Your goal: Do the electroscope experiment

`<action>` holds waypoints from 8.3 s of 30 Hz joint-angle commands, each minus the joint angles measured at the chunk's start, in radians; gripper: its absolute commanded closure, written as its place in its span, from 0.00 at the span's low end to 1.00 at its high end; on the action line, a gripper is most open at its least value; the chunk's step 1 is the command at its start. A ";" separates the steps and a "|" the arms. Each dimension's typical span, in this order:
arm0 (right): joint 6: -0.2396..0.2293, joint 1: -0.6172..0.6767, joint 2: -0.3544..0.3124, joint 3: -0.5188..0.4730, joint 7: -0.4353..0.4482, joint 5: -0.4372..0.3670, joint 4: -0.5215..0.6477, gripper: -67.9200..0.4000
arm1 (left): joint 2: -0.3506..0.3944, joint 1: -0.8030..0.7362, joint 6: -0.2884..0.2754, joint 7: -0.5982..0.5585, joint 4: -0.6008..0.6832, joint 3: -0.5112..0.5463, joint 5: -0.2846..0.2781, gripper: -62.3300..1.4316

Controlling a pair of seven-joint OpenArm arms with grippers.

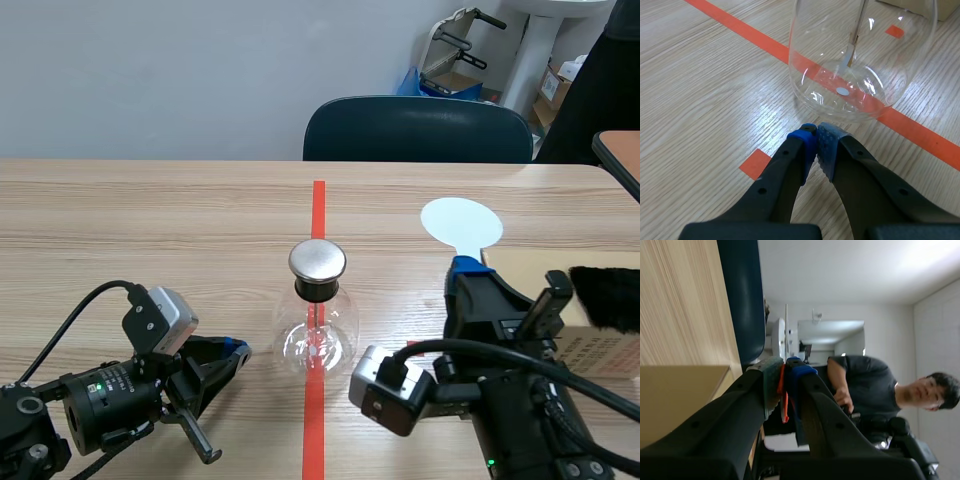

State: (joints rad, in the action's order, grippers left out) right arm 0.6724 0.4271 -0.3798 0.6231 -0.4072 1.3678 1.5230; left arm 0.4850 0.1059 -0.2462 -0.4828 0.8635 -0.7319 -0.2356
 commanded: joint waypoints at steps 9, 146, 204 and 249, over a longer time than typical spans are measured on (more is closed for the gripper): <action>0.008 -0.014 -0.011 -0.008 -0.055 0.012 0.003 0.98 | -0.005 0.005 -0.002 -0.014 0.017 0.001 -0.006 0.92; 0.111 0.134 -0.121 -0.077 0.010 0.029 0.048 0.97 | -0.005 0.005 -0.003 -0.015 0.017 0.001 -0.006 0.92; 0.111 0.116 0.110 -0.952 1.233 -0.531 -0.394 0.97 | 0.577 -0.475 -0.078 -0.862 0.368 0.004 0.027 0.33; 0.060 0.072 0.172 -0.970 1.062 -0.313 -0.454 0.97 | 0.580 -0.474 -0.078 -0.867 0.366 0.004 0.027 0.33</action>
State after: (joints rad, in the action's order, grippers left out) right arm 0.7296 0.4984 -0.1997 -0.3431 0.6586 1.0576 1.0565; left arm 1.0668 -0.3683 -0.3225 -1.3334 1.2255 -0.7319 -0.2058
